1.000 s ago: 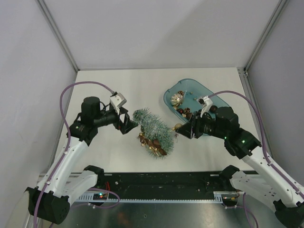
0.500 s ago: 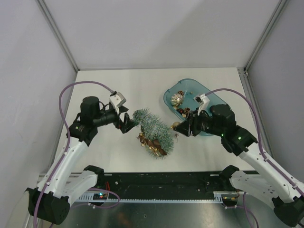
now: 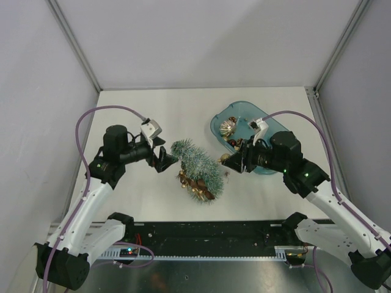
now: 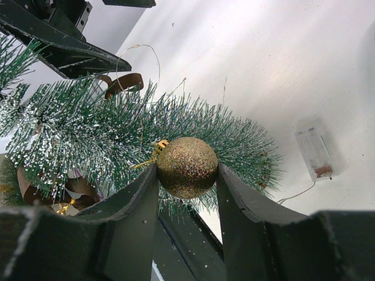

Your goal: Decorate the small christmas tree

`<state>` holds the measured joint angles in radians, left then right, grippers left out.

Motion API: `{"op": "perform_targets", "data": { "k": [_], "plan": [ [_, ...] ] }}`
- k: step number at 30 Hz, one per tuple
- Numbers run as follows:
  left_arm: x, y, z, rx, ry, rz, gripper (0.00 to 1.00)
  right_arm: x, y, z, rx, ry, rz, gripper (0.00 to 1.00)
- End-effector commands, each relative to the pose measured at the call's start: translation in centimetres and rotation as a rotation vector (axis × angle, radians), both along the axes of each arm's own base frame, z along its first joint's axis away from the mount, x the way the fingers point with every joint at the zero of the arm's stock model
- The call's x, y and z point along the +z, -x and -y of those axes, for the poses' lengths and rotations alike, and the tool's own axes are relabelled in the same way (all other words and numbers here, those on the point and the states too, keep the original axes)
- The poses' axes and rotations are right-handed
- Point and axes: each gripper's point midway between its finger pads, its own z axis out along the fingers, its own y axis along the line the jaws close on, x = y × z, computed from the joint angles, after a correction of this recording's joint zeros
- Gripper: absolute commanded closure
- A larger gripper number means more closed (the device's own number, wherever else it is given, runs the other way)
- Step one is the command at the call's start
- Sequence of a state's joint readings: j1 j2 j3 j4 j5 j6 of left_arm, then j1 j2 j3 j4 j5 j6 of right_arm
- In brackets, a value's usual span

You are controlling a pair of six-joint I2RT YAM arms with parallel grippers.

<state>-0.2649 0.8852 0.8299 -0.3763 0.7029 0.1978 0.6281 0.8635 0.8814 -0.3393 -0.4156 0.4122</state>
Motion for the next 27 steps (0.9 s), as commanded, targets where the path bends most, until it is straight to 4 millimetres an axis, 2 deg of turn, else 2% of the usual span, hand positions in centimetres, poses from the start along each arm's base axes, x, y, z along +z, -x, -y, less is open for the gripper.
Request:
{"op": "perform_targets", "data": {
  "k": [1, 12, 21, 27],
  "plan": [
    [1.0, 0.1, 0.1, -0.004, 0.037, 0.023, 0.0, 3.2, -0.7, -0.1, -0.006, -0.046, 0.101, 0.66],
    [1.1, 0.2, 0.2, -0.009, 0.043, 0.02, 0.0, 3.7, -1.5, -1.5, 0.031, -0.079, 0.112, 0.66],
    [1.4, 0.3, 0.6, -0.029, 0.07, 0.014, 0.0, 2.4, -1.7, -1.5, 0.027, -0.036, 0.095, 0.67],
    [1.7, 0.5, 0.8, -0.04, 0.084, 0.01, 0.0, 0.5, -1.9, -1.5, 0.021, 0.016, 0.069, 0.67]
  ]
}}
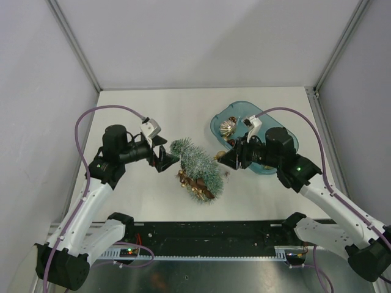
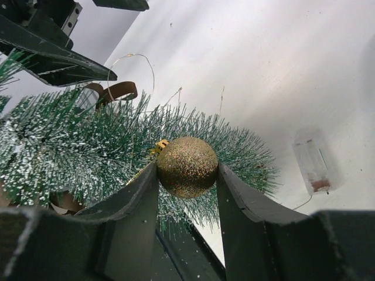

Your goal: Decorate the small christmas tree

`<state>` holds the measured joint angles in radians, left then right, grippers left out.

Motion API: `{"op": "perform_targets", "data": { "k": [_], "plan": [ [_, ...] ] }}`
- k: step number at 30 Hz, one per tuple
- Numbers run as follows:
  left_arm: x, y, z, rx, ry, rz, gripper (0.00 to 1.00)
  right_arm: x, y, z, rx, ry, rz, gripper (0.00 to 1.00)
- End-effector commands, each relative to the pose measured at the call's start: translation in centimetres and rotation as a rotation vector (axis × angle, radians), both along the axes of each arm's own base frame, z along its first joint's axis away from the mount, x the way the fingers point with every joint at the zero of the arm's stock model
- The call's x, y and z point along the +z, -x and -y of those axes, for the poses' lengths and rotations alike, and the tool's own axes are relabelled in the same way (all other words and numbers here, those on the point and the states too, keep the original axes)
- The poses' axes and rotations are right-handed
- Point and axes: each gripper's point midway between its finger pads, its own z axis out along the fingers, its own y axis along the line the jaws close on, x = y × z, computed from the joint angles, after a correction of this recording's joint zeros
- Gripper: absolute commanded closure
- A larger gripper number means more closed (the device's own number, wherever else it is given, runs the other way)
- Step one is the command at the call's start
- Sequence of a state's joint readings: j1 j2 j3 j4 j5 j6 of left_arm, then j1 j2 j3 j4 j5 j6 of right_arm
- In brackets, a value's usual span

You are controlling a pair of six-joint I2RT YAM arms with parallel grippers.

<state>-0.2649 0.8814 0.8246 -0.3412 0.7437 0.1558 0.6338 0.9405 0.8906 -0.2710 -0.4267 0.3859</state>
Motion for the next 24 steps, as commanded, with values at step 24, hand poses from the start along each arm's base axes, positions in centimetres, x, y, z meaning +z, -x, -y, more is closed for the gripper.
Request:
{"op": "perform_targets", "data": {
  "k": [24],
  "plan": [
    [3.4, 2.3, 2.3, -0.15, 0.151, -0.028, 0.08, 0.5, -0.8, -2.2, 0.025, -0.043, 0.059, 0.68]
  ]
}}
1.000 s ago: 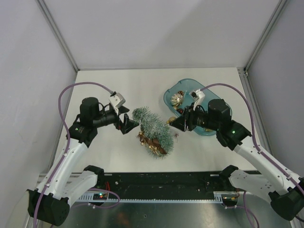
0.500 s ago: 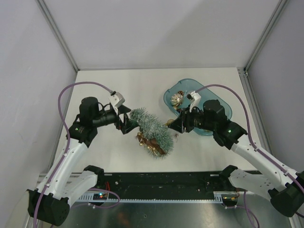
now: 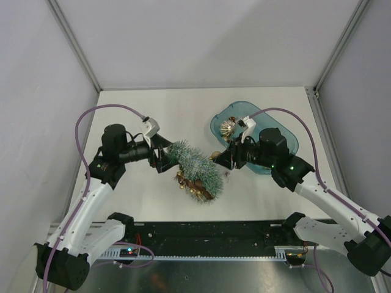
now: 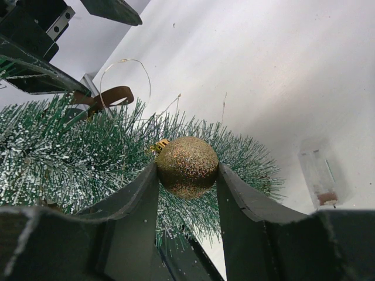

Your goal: Decorate the small christmas tree

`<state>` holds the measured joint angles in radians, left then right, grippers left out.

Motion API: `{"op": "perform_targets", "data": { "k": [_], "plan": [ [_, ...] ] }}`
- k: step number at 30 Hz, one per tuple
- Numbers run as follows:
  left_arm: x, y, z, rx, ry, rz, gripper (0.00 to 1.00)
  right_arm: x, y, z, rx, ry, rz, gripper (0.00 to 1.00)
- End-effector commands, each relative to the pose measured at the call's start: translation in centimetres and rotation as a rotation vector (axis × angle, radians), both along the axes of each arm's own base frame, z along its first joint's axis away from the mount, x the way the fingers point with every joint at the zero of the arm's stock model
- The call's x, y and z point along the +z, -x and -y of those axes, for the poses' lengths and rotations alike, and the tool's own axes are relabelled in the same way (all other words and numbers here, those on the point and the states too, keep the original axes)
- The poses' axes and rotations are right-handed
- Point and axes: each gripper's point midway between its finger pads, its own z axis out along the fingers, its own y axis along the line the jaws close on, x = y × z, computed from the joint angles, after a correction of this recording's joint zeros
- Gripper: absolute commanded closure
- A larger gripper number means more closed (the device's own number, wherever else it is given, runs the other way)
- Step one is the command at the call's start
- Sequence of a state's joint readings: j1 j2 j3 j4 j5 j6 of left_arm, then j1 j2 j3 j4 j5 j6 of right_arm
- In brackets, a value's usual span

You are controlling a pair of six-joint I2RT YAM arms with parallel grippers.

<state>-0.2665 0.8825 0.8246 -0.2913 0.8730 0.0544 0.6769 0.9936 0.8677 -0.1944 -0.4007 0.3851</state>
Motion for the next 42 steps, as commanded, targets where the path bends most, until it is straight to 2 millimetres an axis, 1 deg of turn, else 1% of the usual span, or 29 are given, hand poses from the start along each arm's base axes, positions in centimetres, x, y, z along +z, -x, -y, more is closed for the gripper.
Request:
{"op": "perform_targets", "data": {
  "k": [1, 6, 12, 15, 19, 23, 28, 30, 37, 39, 42],
  "plan": [
    [1.9, 0.7, 0.9, -0.056, 0.053, 0.026, 0.09, 1.8, -0.4, -0.7, 0.009, -0.056, 0.056, 0.68],
    [1.7, 0.8, 1.0, -0.064, 0.055, 0.029, 0.1, 1.4, -0.5, -0.8, 0.003, -0.049, 0.051, 0.68],
    [1.5, 0.8, 1.0, -0.06, 0.054, 0.03, 0.1, -0.3, -0.6, -0.2, -0.033, -0.014, 0.034, 0.68],
    [1.5, 0.7, 1.0, -0.054, 0.053, 0.033, 0.11, -1.1, -0.7, 0.0, -0.045, 0.002, 0.025, 0.66],
    [1.4, 0.5, 0.8, -0.04, 0.049, 0.033, 0.1, -1.3, -0.6, 0.3, -0.056, 0.006, 0.026, 0.61],
    [1.1, 0.1, 0.6, -0.016, 0.04, 0.032, 0.09, -1.2, -0.7, 0.6, -0.069, 0.006, 0.029, 0.53],
    [0.8, -0.2, 0.3, 0.006, 0.031, 0.036, 0.07, -1.4, -0.7, 0.9, -0.08, 0.008, 0.025, 0.4],
    [0.7, -0.4, 0.2, 0.013, 0.029, 0.036, 0.07, -1.5, -0.7, 1.0, -0.083, 0.011, 0.022, 0.37],
    [0.7, -0.5, 0.1, 0.02, 0.029, 0.039, 0.06, -1.6, -0.6, 1.9, -0.1, 0.018, 0.02, 0.33],
    [0.7, -0.5, 0.1, 0.024, 0.028, 0.038, 0.06, -1.6, -0.7, 2.3, -0.11, 0.022, 0.023, 0.33],
    [0.7, -0.6, 0.0, 0.032, 0.027, 0.038, 0.05, -1.0, -1.0, 3.4, -0.133, 0.015, 0.037, 0.32]
  ]
}}
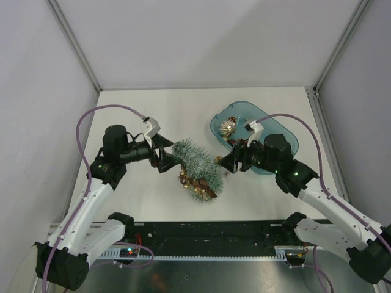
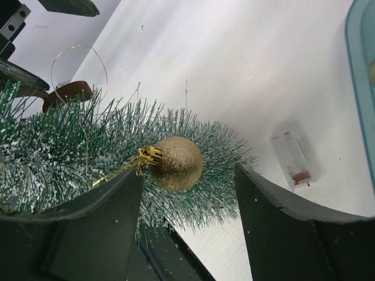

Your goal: Decorate the small christmas tree

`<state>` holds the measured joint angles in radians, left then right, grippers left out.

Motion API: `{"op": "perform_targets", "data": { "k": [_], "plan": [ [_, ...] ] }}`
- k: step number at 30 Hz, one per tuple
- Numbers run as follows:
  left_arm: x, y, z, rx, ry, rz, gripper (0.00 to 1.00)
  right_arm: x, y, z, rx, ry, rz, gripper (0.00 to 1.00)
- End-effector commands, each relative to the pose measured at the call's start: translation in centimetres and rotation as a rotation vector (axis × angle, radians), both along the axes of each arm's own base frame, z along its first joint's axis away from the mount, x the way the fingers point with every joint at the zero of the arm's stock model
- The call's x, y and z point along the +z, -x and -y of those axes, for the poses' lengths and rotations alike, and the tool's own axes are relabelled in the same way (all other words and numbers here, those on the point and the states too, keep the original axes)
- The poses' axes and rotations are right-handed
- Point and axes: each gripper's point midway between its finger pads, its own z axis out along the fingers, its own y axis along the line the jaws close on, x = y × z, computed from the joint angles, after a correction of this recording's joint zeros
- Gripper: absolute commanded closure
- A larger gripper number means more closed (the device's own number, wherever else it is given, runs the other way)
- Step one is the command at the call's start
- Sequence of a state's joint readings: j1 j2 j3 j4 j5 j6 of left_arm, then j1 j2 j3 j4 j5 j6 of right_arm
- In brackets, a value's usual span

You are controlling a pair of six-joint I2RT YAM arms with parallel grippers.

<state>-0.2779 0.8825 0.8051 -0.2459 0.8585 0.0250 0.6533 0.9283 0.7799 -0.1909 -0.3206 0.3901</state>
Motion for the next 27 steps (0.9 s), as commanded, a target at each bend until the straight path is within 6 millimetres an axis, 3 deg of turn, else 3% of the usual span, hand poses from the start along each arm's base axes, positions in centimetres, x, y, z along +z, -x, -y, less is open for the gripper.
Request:
{"op": "perform_targets", "data": {
  "k": [1, 8, 13, 16, 19, 22, 24, 27],
  "plan": [
    [0.8, -0.5, -0.4, 0.028, 0.013, 0.039, 0.05, 1.3, -0.3, 1.6, -0.033, -0.019, 0.042, 0.31],
    [0.8, -0.9, -0.7, 0.049, 0.01, 0.041, 0.05, 2.3, -0.5, 4.4, -0.062, -0.045, 0.048, 0.31],
    [1.0, -1.1, -0.8, 0.053, 0.011, 0.04, 0.05, 2.2, -0.5, 4.6, -0.061, -0.048, 0.037, 0.31],
    [1.0, -1.1, -0.8, 0.055, 0.013, 0.04, 0.05, 2.5, -1.4, 4.7, -0.096, -0.058, 0.05, 0.31],
    [1.1, -1.2, -0.9, 0.058, 0.013, 0.041, 0.05, 2.5, -4.4, 5.6, -0.201, -0.067, 0.057, 0.31],
    [1.3, -1.4, -1.0, 0.064, 0.012, 0.046, 0.05, 1.4, -9.1, 7.4, -0.369, -0.036, 0.04, 0.33],
    [1.4, -1.5, -1.0, 0.069, 0.01, 0.051, 0.05, -0.3, -12.5, 8.6, -0.488, 0.029, 0.021, 0.33],
    [1.5, -1.9, -1.3, 0.083, 0.005, 0.057, 0.04, -4.2, -17.3, 10.3, -0.633, 0.163, -0.043, 0.34]
  ]
}}
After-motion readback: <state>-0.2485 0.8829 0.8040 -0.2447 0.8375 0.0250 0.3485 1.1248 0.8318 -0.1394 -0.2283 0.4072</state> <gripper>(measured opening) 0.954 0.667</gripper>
